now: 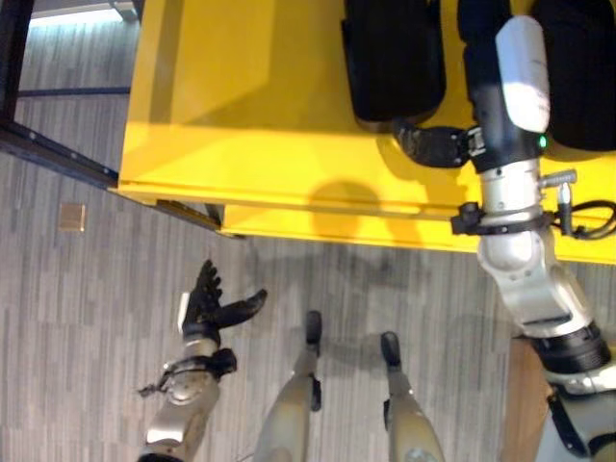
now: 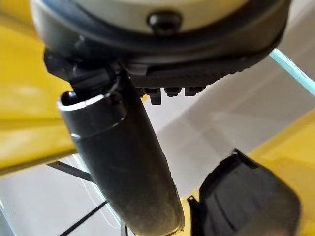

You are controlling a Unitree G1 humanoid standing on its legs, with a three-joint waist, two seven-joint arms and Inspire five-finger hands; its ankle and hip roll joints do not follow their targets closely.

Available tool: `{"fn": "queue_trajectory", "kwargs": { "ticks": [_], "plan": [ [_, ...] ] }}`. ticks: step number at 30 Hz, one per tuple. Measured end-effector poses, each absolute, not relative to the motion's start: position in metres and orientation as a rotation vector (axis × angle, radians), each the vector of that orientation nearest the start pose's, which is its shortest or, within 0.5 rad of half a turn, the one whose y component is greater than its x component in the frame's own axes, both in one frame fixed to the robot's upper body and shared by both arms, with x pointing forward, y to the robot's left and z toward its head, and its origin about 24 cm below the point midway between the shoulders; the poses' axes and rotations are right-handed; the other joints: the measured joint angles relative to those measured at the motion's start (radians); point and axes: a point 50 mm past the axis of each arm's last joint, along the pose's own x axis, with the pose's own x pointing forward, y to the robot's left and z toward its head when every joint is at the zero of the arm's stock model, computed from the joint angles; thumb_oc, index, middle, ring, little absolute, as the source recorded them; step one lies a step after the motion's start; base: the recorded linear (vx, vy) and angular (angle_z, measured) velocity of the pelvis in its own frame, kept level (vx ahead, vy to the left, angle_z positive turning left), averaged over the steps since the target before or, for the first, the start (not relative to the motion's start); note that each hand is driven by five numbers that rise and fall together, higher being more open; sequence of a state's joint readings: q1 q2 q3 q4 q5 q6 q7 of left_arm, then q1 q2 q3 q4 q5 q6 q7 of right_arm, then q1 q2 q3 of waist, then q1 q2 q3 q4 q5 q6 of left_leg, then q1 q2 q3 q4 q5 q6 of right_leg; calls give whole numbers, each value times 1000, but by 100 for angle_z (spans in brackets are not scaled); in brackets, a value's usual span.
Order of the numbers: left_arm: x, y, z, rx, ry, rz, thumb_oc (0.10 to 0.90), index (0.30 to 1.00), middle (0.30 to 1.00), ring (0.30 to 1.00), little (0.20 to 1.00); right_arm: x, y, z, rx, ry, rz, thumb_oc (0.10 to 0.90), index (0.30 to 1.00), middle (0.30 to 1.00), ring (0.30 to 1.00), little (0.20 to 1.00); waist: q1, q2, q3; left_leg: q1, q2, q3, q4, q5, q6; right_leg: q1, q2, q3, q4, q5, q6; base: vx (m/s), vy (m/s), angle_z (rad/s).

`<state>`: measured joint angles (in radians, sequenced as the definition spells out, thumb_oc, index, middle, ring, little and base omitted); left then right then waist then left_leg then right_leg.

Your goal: Move parts from the plastic box to the shelf.

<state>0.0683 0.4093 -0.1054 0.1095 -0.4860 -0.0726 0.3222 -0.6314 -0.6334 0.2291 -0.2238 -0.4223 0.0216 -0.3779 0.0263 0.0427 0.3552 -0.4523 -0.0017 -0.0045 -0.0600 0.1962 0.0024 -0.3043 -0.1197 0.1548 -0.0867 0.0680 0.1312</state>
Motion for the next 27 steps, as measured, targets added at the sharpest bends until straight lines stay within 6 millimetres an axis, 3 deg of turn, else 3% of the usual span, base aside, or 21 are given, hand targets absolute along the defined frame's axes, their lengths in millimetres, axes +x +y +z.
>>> {"fn": "queue_trajectory", "kwargs": {
  "ticks": [7, 20, 27],
  "plan": [
    [231, 232, 16, -51, 153, 300, 900, 1000, 1000, 1000, 1000, 290, -151, 265, -816, -979, -217, 900, 1000, 1000, 1000, 1000, -7, -1, 1, 0, 0, 1, 0, 0, 0, 1, 0, -1, 0, 0, 0, 0, 0, 0],
    [228, 233, 13, -48, 166, 301, 900, 1000, 1000, 1000, 1000, 312, -173, 220, -660, -706, -209, 900, 1000, 1000, 1000, 1000, -21, -2, 1, 1, 0, 1, 1, 0, 0, 2, 0, -1, 0, 0, 0, 0, 0, 0],
    [228, 233, 13, -47, 168, 300, 900, 1000, 1000, 1000, 1000, 313, -174, 214, -614, -674, -198, 900, 1000, 1000, 1000, 1000, -21, -2, 1, 2, 1, 1, 1, 0, 0, 2, 0, 0, 0, 0, 0, 0, 0, 0]
  ]
}}
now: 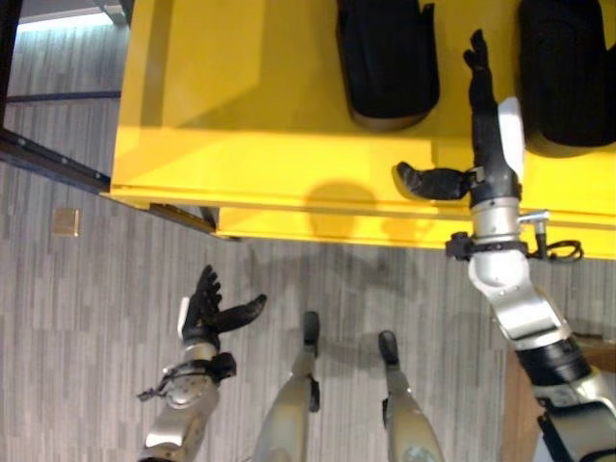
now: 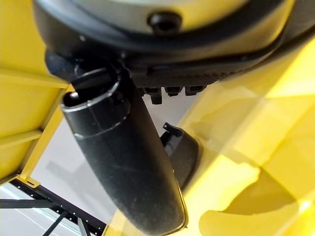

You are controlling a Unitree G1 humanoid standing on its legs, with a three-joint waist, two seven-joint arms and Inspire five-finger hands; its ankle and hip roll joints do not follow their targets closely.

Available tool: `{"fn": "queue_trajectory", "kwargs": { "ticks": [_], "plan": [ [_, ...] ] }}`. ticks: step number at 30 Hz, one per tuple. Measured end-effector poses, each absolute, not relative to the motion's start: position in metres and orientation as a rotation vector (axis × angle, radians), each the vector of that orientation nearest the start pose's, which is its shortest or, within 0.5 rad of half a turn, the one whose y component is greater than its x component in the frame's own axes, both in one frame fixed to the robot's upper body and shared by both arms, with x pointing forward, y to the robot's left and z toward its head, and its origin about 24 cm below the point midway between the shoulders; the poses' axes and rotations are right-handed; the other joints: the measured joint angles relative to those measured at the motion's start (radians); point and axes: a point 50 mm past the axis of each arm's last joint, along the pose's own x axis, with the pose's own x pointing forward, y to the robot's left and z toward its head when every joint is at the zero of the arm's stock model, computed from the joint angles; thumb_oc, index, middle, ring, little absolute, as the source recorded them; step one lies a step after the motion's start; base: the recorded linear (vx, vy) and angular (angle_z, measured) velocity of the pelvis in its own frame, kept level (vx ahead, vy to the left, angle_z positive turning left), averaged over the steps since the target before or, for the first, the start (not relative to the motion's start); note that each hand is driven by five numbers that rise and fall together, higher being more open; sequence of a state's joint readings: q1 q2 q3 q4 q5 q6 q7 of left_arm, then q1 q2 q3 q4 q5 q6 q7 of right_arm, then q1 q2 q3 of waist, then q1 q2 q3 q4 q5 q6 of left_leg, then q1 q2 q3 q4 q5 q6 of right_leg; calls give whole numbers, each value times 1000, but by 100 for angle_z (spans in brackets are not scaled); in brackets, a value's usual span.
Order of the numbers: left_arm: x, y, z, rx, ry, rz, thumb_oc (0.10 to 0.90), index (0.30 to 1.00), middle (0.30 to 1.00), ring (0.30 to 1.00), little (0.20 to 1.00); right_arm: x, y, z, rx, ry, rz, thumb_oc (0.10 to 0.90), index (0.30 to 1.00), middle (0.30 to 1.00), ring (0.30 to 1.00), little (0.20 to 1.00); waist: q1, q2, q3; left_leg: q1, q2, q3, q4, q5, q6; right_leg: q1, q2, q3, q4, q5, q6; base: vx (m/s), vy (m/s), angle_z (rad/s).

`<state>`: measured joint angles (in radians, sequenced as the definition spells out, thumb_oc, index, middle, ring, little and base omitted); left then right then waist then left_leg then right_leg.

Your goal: Move parts from the plastic box to the shelf.

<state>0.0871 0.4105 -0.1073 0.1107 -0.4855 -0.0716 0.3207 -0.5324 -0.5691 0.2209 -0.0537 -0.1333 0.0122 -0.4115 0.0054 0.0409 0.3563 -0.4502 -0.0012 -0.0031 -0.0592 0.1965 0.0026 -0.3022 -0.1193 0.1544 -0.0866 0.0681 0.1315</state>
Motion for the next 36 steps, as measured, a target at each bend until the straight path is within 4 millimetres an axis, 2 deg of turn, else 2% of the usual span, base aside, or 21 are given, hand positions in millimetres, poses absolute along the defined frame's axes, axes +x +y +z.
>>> {"fn": "queue_trajectory", "kwargs": {
  "ticks": [6, 10, 22, 36],
  "plan": [
    [226, 234, 11, -44, 173, 297, 900, 1000, 1000, 1000, 1000, 321, -182, 196, -571, -567, -197, 900, 1000, 1000, 1000, 1000, 2, 1, 0, 1, 0, 0, 0, 0, 0, 1, 0, 0, 0, 0, 0, 0, 0, 0],
    [226, 234, 11, -41, 176, 298, 900, 1000, 1000, 1000, 1000, 324, -184, 192, -552, -537, -193, 900, 1000, 1000, 1000, 1000, 2, 1, 1, 1, 0, 0, 0, 0, 0, 0, 0, 0, 0, 0, 0, 0, 0, 0],
    [225, 235, 10, -40, 182, 297, 900, 1000, 1000, 1000, 1000, 334, -190, 191, -482, -498, -175, 900, 1000, 1000, 1000, 1000, 5, 1, 1, 1, 0, -3, 2, 0, 0, 1, 0, -2, 0, 0, 0, 0, 0, 0],
    [225, 234, 10, -42, 182, 283, 900, 1000, 1000, 1000, 1000, 334, -189, 192, -478, -497, -160, 900, 1000, 1000, 1000, 1000, 14, 1, 1, 0, 0, -3, 2, 0, 0, 1, 0, -2, 0, 0, 0, 0, 0, 0]
  ]
}}
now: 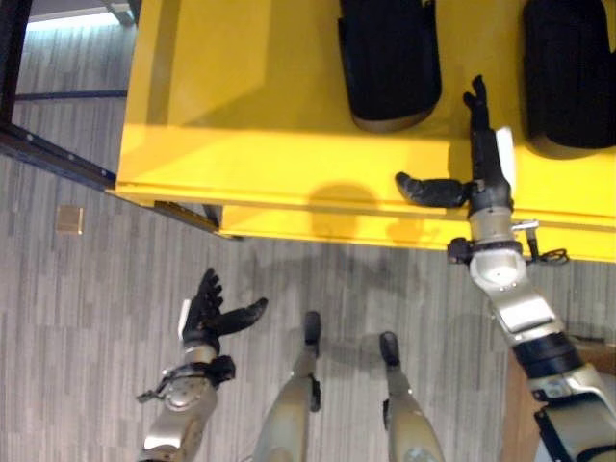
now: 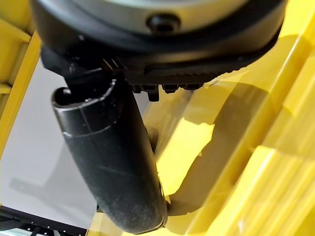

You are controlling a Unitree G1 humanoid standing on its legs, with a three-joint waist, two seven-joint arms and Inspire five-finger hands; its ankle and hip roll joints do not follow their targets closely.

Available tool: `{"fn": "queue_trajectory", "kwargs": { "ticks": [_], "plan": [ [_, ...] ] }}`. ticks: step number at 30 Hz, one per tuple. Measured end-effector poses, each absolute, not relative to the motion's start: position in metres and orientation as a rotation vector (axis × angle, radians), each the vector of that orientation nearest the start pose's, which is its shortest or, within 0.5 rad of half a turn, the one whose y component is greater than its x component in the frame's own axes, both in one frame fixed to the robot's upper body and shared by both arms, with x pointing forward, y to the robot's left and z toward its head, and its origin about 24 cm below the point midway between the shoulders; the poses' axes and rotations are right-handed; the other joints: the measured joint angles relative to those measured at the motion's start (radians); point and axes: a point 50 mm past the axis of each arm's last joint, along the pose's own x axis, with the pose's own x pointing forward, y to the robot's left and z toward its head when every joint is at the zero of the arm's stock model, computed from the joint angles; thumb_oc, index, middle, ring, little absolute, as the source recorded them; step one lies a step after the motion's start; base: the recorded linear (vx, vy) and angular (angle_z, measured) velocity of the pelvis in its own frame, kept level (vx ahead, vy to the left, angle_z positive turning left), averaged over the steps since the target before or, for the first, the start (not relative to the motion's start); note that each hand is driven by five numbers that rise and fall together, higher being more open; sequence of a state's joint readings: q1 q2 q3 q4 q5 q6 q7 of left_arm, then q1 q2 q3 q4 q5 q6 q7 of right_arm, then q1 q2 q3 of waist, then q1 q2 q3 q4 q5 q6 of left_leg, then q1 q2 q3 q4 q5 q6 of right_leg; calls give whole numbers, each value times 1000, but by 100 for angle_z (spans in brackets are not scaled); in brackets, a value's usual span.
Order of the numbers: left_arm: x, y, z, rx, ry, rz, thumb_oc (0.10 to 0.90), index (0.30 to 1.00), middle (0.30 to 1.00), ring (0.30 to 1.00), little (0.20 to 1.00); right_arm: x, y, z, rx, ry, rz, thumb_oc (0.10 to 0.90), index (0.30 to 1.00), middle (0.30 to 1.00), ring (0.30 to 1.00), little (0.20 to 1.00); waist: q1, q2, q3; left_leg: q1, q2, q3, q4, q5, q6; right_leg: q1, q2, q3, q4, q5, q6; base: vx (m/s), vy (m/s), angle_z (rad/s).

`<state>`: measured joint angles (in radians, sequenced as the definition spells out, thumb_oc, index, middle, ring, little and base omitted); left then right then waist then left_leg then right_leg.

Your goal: Move parts from the plastic box to the shelf.

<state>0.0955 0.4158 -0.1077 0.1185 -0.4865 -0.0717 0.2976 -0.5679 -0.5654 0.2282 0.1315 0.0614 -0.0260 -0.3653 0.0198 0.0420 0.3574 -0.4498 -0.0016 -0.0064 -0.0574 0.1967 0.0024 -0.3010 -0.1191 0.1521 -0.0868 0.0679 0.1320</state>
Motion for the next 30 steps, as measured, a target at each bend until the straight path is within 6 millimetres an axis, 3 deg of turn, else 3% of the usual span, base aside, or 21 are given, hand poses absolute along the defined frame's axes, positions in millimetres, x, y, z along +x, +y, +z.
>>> {"fn": "queue_trajectory", "kwargs": {
  "ticks": [30],
  "plan": [
    [226, 234, 9, -47, 182, 283, 900, 1000, 1000, 1000, 1000, 334, -177, 190, -484, -499, -88, 900, 1000, 1000, 1000, 1000, 6, -7, 4, 0, -1, -24, 0, 1, -2, 11, 4, -25, 0, -6, -4, 1, 1, 1]
  ]
}}
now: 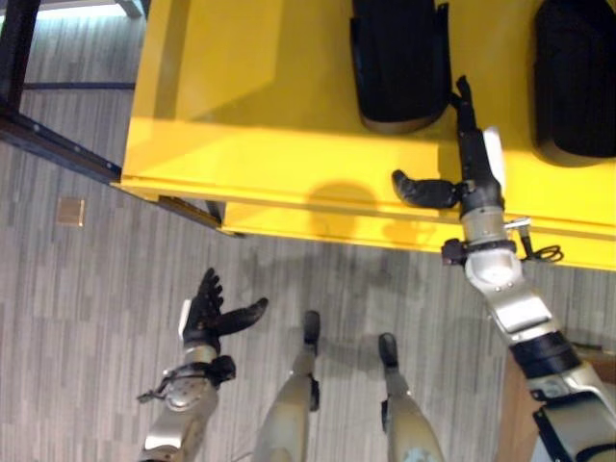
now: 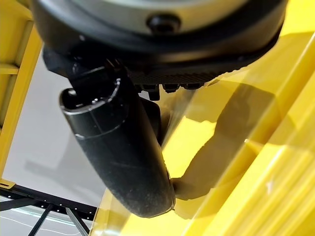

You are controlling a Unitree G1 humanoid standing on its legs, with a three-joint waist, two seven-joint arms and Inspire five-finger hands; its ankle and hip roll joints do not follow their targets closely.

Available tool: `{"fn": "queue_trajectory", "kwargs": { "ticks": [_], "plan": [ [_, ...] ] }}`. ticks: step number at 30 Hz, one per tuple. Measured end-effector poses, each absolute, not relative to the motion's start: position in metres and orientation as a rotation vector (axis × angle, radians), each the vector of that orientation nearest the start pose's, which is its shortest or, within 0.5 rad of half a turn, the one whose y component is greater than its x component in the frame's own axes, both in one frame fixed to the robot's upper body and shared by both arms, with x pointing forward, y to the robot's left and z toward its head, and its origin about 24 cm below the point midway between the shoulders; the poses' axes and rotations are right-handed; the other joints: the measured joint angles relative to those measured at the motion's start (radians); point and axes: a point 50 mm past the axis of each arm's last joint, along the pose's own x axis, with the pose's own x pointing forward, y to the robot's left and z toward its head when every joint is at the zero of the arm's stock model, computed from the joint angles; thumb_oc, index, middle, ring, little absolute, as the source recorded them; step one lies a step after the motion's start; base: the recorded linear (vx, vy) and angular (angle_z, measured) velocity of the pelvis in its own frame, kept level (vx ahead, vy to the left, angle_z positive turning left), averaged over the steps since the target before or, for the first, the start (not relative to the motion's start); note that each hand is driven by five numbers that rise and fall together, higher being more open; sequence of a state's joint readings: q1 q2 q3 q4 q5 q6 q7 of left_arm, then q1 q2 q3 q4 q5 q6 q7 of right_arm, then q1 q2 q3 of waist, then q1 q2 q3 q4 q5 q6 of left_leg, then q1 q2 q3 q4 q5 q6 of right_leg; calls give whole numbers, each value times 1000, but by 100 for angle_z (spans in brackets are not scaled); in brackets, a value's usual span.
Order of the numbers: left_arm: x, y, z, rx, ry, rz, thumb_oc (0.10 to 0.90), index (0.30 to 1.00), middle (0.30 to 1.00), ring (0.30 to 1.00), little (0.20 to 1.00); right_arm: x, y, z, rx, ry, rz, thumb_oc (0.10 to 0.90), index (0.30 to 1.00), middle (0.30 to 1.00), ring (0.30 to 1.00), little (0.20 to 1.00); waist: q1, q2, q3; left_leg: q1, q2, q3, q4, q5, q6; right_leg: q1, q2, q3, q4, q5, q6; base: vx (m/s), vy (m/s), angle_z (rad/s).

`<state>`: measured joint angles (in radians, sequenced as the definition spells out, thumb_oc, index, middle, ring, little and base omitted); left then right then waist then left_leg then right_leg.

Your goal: Move parts from the plastic box to the shelf.

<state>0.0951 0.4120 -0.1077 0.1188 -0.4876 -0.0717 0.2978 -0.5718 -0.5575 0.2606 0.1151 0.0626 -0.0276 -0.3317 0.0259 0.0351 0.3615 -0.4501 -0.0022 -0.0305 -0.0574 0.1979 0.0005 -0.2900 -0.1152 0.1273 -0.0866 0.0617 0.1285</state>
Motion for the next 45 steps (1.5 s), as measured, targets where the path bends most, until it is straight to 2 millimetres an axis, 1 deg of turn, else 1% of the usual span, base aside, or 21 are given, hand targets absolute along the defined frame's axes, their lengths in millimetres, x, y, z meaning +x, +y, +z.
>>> {"fn": "queue_trajectory", "kwargs": {
  "ticks": [21, 26, 34, 38, 40, 45],
  "plan": [
    [225, 234, 7, -49, 190, 290, 900, 1000, 1000, 1000, 1000, 333, -173, 188, -484, -496, -62, 900, 1000, 1000, 1000, 1000, 3, -1, 0, 1, 0, -2, 9, 0, 0, 8, 1, -2, 0, 0, 0, 0, 0, 0],
    [225, 234, 7, -49, 191, 291, 900, 1000, 1000, 1000, 1000, 330, -168, 187, -481, -498, -31, 900, 1000, 1000, 1000, 1000, 3, -2, 1, 1, 0, -3, 12, 0, 0, 11, 1, -2, 0, 0, 0, 0, 0, 0],
    [225, 234, 7, -49, 191, 292, 900, 1000, 1000, 1000, 1000, 330, -166, 185, -460, -493, -24, 900, 1000, 1000, 1000, 1000, 3, -5, 3, 1, 0, -5, 16, 0, 0, 14, 2, -4, 0, 0, 0, 0, 0, 0],
    [225, 234, 7, -49, 191, 293, 900, 1000, 1000, 1000, 1000, 330, -165, 185, -454, -493, -22, 900, 1000, 1000, 1000, 1000, 3, -10, 6, 1, 0, -6, 16, 0, 0, 16, 2, -5, 0, 1, -1, 0, 0, 0],
    [225, 234, 7, -49, 193, 293, 900, 1000, 1000, 1000, 1000, 330, -165, 185, -453, -494, -23, 900, 1000, 1000, 1000, 1000, 3, -19, 11, 2, 0, -7, 17, 0, 0, 18, 2, -6, 0, 1, -1, 0, 6, 2],
    [225, 234, 6, -48, 196, 295, 900, 1000, 1000, 1000, 1000, 330, -164, 185, -451, -492, -22, 900, 1000, 1000, 1000, 1000, 3, -20, 11, 2, 0, -12, 18, 0, 0, 20, 2, -10, 0, 1, -1, -1, 3, 1]
  ]
}}
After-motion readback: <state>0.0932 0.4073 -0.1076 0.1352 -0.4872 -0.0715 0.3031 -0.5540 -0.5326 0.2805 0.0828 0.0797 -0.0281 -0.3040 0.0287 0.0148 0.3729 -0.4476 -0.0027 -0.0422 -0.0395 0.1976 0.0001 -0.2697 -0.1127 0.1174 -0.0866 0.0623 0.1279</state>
